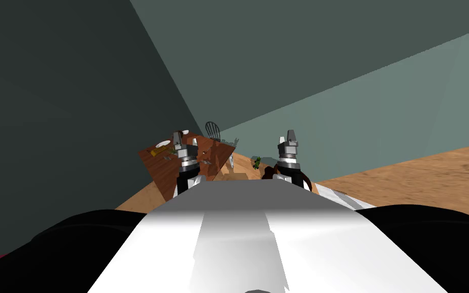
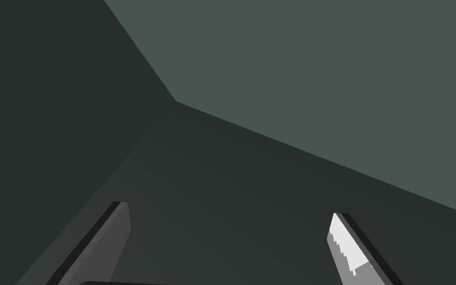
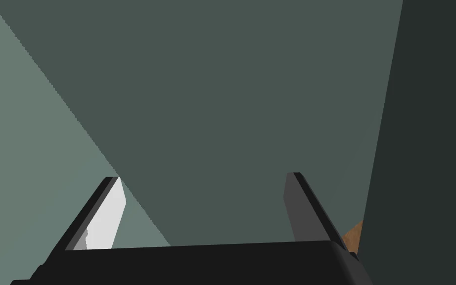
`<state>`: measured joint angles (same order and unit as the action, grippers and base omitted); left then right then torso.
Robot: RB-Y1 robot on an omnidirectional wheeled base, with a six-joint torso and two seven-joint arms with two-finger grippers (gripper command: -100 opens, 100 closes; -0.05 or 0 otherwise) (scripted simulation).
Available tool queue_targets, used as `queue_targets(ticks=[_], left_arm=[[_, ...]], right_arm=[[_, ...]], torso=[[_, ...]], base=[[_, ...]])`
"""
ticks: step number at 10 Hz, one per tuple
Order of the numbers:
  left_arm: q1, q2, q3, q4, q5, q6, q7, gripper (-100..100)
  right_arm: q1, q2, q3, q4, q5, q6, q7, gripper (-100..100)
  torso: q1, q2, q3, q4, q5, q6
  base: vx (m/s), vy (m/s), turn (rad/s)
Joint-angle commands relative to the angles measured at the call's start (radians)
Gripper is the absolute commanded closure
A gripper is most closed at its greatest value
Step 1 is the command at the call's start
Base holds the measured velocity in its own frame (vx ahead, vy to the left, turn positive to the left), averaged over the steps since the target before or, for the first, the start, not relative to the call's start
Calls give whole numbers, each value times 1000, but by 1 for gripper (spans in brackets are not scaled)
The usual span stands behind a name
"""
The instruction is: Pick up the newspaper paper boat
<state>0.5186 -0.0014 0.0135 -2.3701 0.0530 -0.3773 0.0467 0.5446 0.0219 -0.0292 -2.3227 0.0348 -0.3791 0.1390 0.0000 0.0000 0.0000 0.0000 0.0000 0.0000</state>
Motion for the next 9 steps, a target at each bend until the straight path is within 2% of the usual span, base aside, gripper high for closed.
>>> queue_targets(ticks=[1, 5, 9], left_arm=[[-4, 49, 15, 8, 10, 20, 2, -100], [-21, 154, 66, 43, 37, 85, 8, -100], [-54, 266, 140, 116, 67, 173, 11, -100]], right_arm=[[0, 0, 0, 0, 0, 0, 0, 0], [0, 0, 0, 0, 0, 0, 0, 0], [0, 0, 0, 0, 0, 0, 0, 0]], torso=[[0, 0, 0, 0, 0, 0], [-4, -1, -1, 0, -1, 0], [-4, -3, -2, -1, -1, 0]], base=[[-2, -42, 35], [17, -78, 52], [40, -74, 69]])
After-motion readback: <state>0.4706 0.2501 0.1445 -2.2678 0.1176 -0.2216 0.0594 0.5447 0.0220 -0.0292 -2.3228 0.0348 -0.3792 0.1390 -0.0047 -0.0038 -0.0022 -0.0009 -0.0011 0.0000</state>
